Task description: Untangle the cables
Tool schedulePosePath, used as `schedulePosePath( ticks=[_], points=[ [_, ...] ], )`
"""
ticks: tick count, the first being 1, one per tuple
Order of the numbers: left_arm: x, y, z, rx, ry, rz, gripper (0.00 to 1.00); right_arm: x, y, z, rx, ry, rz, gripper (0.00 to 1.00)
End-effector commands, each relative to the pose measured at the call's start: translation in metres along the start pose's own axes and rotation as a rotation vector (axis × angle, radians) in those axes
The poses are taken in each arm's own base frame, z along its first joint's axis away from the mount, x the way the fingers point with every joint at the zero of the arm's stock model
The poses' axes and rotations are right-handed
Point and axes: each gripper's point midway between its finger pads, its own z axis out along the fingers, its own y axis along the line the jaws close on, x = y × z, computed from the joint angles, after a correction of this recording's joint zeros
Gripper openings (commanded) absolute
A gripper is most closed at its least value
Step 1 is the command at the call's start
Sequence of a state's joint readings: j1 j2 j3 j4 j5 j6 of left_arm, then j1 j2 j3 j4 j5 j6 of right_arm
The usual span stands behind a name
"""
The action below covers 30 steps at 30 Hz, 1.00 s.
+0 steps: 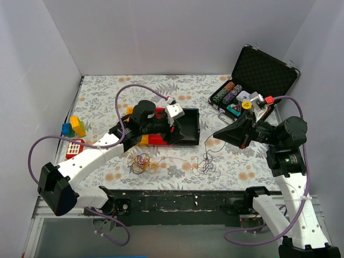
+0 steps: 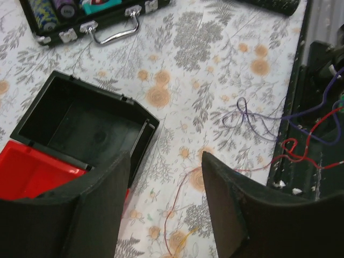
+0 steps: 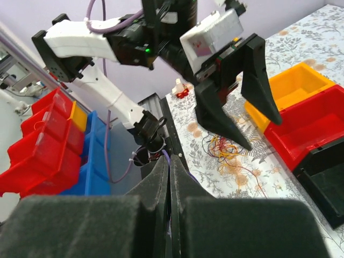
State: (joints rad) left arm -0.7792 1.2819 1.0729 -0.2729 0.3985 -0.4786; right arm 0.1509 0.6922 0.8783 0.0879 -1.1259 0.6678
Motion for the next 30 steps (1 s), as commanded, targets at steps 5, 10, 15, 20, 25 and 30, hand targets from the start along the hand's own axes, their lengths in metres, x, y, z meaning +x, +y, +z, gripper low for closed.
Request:
schedulePosePath(
  ticks=[5,10,15,20,25,30],
  points=[
    [-0.013,-0.08,-0.025,0.545,-0.122,0.042,0.61,0.004,0.019,-0.001,-0.098,0.038,-0.058,0.01],
    [-0.013,-0.085,-0.02,0.597,-0.12,0.05,0.89,0.008,0.019,0.002,-0.124,0.053,-0.056,0.01],
    [-0.032,-0.09,-0.014,0.601,-0.163,0.056,0.9,0.011,0.019,0.01,-0.148,0.059,-0.055,0.01],
    [-0.073,-0.092,-0.016,0.611,-0.254,0.04,0.86,0.022,0.014,0.026,-0.163,0.095,-0.025,0.01],
    [-0.093,-0.097,-0.02,0.655,-0.296,0.027,0.68,0.033,0.007,0.04,-0.151,0.127,-0.012,0.01],
    [-0.081,-0.106,-0.029,0.699,-0.257,0.031,0.1,0.039,0.002,0.045,-0.123,0.144,-0.015,0.01]
  ],
)
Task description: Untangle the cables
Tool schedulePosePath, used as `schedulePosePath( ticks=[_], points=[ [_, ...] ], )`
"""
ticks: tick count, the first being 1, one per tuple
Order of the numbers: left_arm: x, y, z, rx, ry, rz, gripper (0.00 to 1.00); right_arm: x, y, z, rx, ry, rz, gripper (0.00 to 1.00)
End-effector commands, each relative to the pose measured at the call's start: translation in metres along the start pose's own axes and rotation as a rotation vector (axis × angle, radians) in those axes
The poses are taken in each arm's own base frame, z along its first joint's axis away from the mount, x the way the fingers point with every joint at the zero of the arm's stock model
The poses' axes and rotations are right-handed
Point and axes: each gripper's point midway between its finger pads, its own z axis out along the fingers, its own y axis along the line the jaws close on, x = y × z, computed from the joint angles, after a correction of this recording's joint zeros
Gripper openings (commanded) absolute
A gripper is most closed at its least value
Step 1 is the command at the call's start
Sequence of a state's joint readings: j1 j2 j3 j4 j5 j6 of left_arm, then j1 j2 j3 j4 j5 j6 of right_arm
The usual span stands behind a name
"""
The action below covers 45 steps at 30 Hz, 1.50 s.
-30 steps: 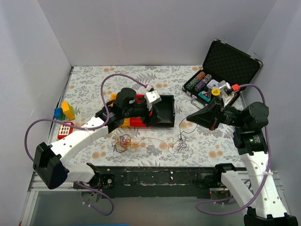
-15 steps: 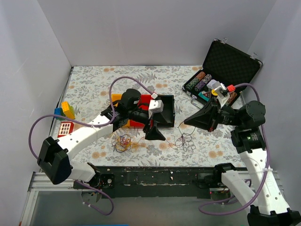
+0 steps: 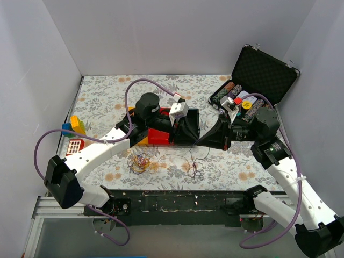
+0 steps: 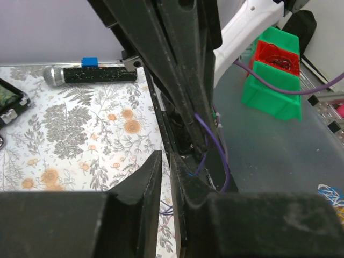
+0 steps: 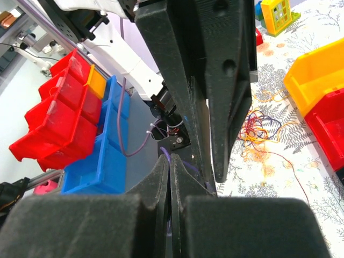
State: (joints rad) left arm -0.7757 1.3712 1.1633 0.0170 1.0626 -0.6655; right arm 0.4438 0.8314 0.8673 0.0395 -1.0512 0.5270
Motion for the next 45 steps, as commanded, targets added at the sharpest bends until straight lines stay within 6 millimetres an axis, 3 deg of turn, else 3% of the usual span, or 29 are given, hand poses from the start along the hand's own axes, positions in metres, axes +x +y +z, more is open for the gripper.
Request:
schedulePosePath(
  ticks=[1,5,12,13,14,15,17,20,23,26,29,31,33,35,37,40,43,45],
  points=[
    [-0.003,-0.018,-0.003,0.06,0.014,-0.004,0.1,-0.007,-0.002,0.002,0.036,-0.016,-0.072,0.01],
    [0.006,-0.023,-0.008,0.051,0.038,-0.011,0.0,-0.002,-0.013,0.0,0.101,0.005,-0.064,0.01],
    [0.018,-0.035,-0.018,0.045,0.096,-0.019,0.0,0.002,-0.028,-0.008,0.218,0.066,-0.09,0.01],
    [0.02,-0.038,-0.019,0.05,0.099,-0.026,0.18,0.002,-0.03,-0.008,0.218,0.067,-0.089,0.01],
    [0.023,-0.039,-0.02,0.048,0.103,-0.042,0.54,0.002,-0.029,-0.007,0.208,0.066,-0.091,0.01],
    [0.025,-0.038,-0.02,0.041,0.106,-0.051,0.74,0.003,-0.03,-0.006,0.205,0.064,-0.084,0.01],
    [0.029,-0.032,-0.02,0.008,0.115,-0.051,0.83,0.005,-0.034,-0.006,0.221,0.063,-0.078,0.01],
    [0.04,-0.018,-0.024,-0.075,0.148,-0.025,0.88,0.009,-0.054,-0.013,0.336,0.085,-0.076,0.01],
    [0.075,-0.005,-0.035,-0.152,0.258,0.023,0.9,0.015,-0.093,-0.037,0.6,0.127,-0.061,0.01],
    [0.127,0.02,-0.058,-0.294,0.445,0.029,0.88,0.022,-0.121,-0.068,0.842,0.151,-0.054,0.01],
    [0.159,0.042,-0.089,-0.453,0.58,0.035,0.92,0.027,-0.152,-0.126,1.221,0.164,-0.026,0.11],
    [0.163,0.048,-0.108,-0.51,0.597,0.004,0.98,0.032,-0.159,-0.144,1.33,0.18,-0.002,0.26],
    [0.157,0.053,-0.125,-0.568,0.578,-0.025,0.98,0.036,-0.165,-0.163,1.46,0.19,0.043,0.41],
    [0.146,0.06,-0.143,-0.64,0.54,-0.058,0.98,0.035,-0.166,-0.169,1.508,0.184,0.06,0.52],
    [0.136,0.062,-0.16,-0.686,0.511,-0.097,0.98,0.025,-0.163,-0.161,1.467,0.138,0.051,0.64],
    [0.132,0.064,-0.189,-0.736,0.494,-0.17,0.98,0.013,-0.157,-0.124,1.266,0.09,0.027,0.71],
    [0.148,0.057,-0.213,-0.738,0.538,-0.21,0.98,0.022,-0.148,-0.065,0.978,0.074,0.043,0.76],
    [0.17,0.046,-0.224,-0.685,0.613,-0.204,0.96,0.04,-0.143,-0.028,0.856,0.097,0.04,0.76]
  ],
)
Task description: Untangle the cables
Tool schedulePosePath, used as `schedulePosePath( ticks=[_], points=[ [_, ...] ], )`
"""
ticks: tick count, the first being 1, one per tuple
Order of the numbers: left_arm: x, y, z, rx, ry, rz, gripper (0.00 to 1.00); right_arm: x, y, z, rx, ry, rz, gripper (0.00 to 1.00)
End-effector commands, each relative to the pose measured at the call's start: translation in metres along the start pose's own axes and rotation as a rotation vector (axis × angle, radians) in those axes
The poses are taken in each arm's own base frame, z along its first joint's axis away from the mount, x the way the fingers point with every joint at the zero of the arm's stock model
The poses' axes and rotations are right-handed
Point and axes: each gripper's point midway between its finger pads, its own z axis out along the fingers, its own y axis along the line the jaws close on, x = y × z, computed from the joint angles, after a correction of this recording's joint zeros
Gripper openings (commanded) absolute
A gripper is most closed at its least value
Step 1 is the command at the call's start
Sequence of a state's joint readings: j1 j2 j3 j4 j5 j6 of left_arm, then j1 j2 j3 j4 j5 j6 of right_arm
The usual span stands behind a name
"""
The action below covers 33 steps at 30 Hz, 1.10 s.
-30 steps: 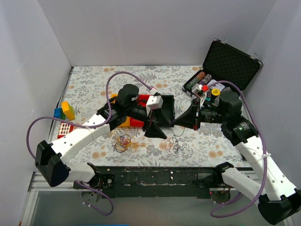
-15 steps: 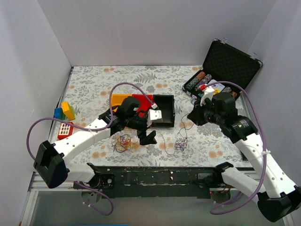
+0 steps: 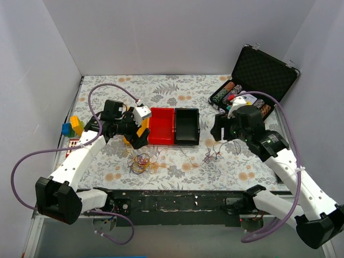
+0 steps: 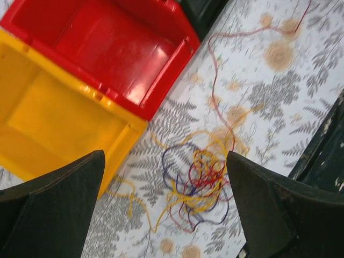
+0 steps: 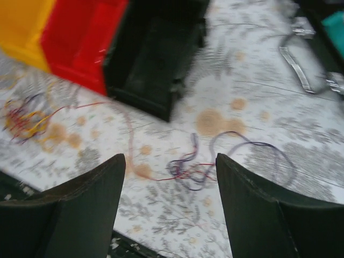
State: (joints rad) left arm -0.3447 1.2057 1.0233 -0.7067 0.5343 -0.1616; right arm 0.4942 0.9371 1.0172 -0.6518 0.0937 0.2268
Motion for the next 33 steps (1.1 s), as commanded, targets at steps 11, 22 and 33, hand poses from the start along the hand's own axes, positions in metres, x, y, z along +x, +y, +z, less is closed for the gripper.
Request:
schedulePosePath(
  ticks=[11,22,33],
  points=[
    [0.112,-0.006,-0.026,0.265,0.313,0.321,0.88,0.068,0.218,0.047,-0.76,0.067,-0.187,0.74],
    [0.13,0.018,-0.01,0.212,0.345,0.426,0.6,0.07,0.25,0.054,-0.856,0.031,-0.164,0.72],
    [0.11,0.007,-0.014,0.241,0.277,0.4,0.0,0.076,0.268,0.069,-0.924,0.035,-0.161,0.76]
  ],
)
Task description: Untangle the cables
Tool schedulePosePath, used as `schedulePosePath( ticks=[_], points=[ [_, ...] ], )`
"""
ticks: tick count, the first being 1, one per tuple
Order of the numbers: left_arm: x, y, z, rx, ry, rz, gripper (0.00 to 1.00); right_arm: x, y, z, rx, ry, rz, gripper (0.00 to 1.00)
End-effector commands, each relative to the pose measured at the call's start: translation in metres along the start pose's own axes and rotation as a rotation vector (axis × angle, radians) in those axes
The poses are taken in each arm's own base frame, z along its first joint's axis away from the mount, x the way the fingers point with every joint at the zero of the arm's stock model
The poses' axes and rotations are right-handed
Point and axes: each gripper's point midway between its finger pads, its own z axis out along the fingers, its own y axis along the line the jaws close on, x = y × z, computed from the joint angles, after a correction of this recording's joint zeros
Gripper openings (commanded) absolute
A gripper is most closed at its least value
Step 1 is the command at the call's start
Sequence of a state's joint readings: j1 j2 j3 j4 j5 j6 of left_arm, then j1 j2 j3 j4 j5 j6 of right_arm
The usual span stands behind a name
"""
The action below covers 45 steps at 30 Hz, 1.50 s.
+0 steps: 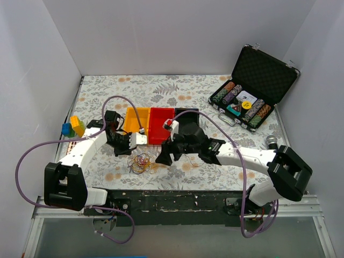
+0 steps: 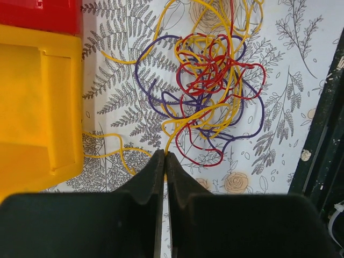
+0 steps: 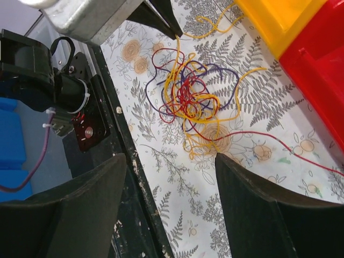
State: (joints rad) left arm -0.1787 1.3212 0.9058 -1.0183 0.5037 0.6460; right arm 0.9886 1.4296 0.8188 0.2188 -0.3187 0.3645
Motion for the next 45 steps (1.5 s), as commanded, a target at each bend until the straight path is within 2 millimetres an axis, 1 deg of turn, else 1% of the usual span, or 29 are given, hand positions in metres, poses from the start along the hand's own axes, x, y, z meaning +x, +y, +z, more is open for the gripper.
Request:
schedulePosePath(
  ticks=[1,5,6,10,13,16,19,21,24,25,27,31,34,37,39,41,44,45],
  points=[
    [-0.019,-0.001,-0.015,-0.001,-0.061,0.002,0.0,-0.024,0.016,0.014,-0.096,-0.077,-0.039,0.77],
    [-0.032,-0.014,-0.03,0.012,-0.093,-0.04,0.0,-0.032,0.014,0.034,-0.124,-0.091,-0.044,0.8],
    [-0.035,-0.016,-0.034,0.007,-0.101,-0.047,0.0,-0.037,0.017,0.037,-0.141,-0.119,-0.056,0.81],
    [-0.048,-0.008,-0.05,-0.068,-0.137,-0.086,0.0,-0.038,0.023,0.054,-0.171,-0.173,-0.107,0.83],
    [-0.066,-0.001,-0.067,-0.116,-0.191,-0.106,0.0,-0.044,0.025,0.065,-0.151,-0.206,-0.144,0.83],
    [-0.087,-0.002,-0.086,-0.122,-0.25,-0.104,0.0,-0.056,0.033,0.068,-0.181,-0.272,-0.18,0.84],
    [-0.1,-0.01,-0.099,-0.102,-0.292,-0.097,0.0,-0.067,0.038,0.073,-0.18,-0.302,-0.204,0.84],
    [-0.103,-0.018,-0.102,-0.076,-0.299,-0.096,0.0,-0.074,0.033,0.075,-0.143,-0.336,-0.213,0.84],
    [-0.105,-0.032,-0.106,-0.035,-0.305,-0.107,0.0,-0.095,0.03,0.068,-0.087,-0.435,-0.228,0.83],
    [-0.107,-0.034,-0.107,-0.028,-0.31,-0.112,0.0,-0.097,0.03,0.067,-0.072,-0.457,-0.23,0.83],
    [-0.113,-0.035,-0.113,-0.035,-0.331,-0.116,0.0,-0.105,0.029,0.069,-0.045,-0.481,-0.24,0.83],
    [-0.126,-0.035,-0.128,-0.068,-0.377,-0.088,0.0,-0.112,0.037,0.077,-0.03,-0.499,-0.28,0.82],
    [-0.136,-0.034,-0.138,-0.083,-0.408,-0.074,0.0,-0.104,0.042,0.091,-0.058,-0.453,-0.279,0.8],
    [-0.148,-0.034,-0.149,-0.096,-0.448,-0.054,0.0,-0.088,0.037,0.098,-0.069,-0.408,-0.253,0.78],
    [-0.158,-0.033,-0.158,-0.106,-0.478,-0.039,0.0,-0.073,0.031,0.102,-0.066,-0.369,-0.233,0.77],
    [-0.169,-0.029,-0.169,-0.121,-0.503,-0.024,0.0,-0.055,0.022,0.101,-0.043,-0.331,-0.216,0.75],
    [-0.185,-0.023,-0.188,-0.155,-0.545,-0.003,0.0,-0.028,0.006,0.095,0.003,-0.287,-0.178,0.73],
    [-0.191,-0.018,-0.196,-0.184,-0.564,0.011,0.0,-0.019,0.003,0.092,0.008,-0.27,-0.167,0.73]
  ],
)
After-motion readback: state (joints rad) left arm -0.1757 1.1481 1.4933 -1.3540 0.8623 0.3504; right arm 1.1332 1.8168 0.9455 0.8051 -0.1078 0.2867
